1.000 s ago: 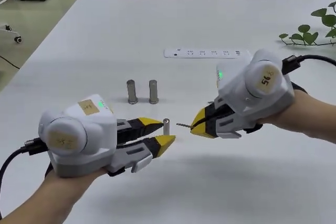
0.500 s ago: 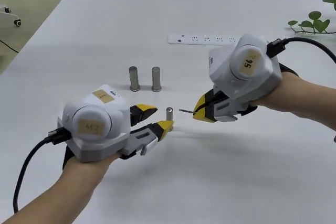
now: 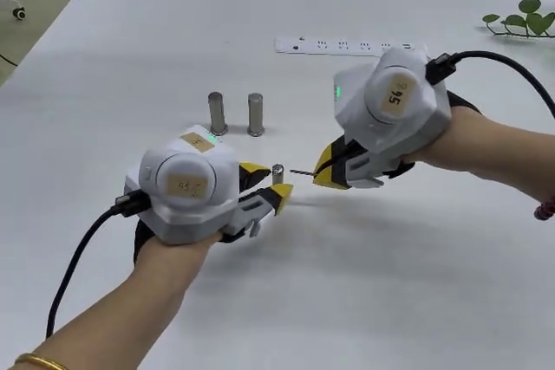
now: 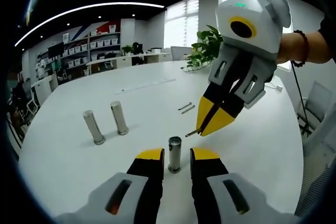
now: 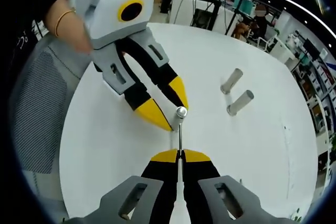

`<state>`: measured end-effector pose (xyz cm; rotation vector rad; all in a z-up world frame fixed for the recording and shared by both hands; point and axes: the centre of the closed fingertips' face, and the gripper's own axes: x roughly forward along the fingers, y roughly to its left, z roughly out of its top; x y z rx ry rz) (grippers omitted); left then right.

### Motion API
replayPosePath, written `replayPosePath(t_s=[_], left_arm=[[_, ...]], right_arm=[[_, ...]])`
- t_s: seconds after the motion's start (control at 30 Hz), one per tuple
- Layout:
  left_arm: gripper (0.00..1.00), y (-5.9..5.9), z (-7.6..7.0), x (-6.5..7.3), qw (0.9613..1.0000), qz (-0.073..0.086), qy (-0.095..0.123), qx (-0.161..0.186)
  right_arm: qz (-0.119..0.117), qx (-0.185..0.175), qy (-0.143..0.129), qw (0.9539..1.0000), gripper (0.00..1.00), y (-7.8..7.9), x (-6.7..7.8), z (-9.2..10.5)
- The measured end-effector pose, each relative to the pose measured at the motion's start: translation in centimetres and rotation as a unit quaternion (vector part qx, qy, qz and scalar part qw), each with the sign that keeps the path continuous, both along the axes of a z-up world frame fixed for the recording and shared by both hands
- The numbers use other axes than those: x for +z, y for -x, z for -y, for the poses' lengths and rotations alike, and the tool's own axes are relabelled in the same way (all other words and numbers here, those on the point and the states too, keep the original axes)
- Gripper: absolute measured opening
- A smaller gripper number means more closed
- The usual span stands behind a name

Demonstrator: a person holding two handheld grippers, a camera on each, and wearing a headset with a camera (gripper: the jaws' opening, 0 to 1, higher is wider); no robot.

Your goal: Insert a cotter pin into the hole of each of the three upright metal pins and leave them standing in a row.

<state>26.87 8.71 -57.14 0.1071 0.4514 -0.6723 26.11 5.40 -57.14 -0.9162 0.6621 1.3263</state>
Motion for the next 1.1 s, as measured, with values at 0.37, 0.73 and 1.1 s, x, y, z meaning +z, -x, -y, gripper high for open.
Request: replayPosePath(t_s=[0.37, 0.73, 1.1], left_arm=[[0.12, -0.3, 0.3, -0.9, 0.9999, -0.008, -0.007, -0.002], [0.06, -0.3, 0.0, -1.8, 0.9996, -0.014, -0.023, -0.001], [0.06, -0.4, 0.0, -1.9, 0.9994, -0.010, -0.034, -0.005]], right_arm=[[0.003, 0.011, 0.004, 0.9999, 0.00, -0.2, -0.1, -0.6], [0.008, 0.021, 0.012, 0.9997, 0.00, -0.5, -0.4, -0.9], [0.019, 0.040, 0.005, 0.9990, 0.00, -0.7, 0.1, -2.1]])
